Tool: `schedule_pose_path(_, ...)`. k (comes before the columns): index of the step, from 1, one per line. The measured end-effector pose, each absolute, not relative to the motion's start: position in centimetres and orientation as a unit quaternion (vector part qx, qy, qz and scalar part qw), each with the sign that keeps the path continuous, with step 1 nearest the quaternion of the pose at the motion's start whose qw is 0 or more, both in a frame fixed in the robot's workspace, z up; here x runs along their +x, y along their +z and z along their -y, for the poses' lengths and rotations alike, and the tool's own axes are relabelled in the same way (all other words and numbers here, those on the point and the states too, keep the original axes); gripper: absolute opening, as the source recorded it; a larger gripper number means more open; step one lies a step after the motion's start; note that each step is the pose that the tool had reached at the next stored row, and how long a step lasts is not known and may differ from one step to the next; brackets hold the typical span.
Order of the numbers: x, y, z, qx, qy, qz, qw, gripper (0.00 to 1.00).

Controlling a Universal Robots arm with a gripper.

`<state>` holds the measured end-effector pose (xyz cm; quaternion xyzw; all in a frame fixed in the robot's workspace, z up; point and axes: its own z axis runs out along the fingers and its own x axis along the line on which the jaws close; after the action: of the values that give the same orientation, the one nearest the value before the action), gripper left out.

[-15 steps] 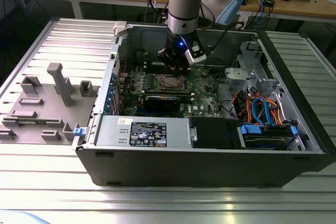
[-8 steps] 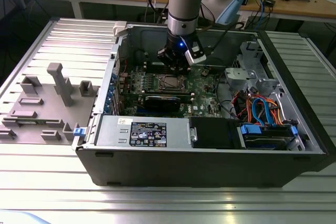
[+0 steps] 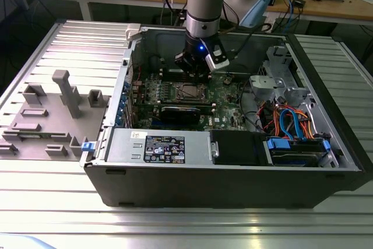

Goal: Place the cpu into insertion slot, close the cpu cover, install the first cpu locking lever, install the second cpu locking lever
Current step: 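Install the first cpu locking lever, then install the second cpu locking lever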

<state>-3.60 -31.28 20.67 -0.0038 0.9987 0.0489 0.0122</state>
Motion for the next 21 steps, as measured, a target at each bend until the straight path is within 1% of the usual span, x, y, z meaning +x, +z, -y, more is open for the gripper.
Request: schedule_pose_path(21,-3.61,20.69,31.75,-0.004,0.049,-0.999,0.012,0.11)
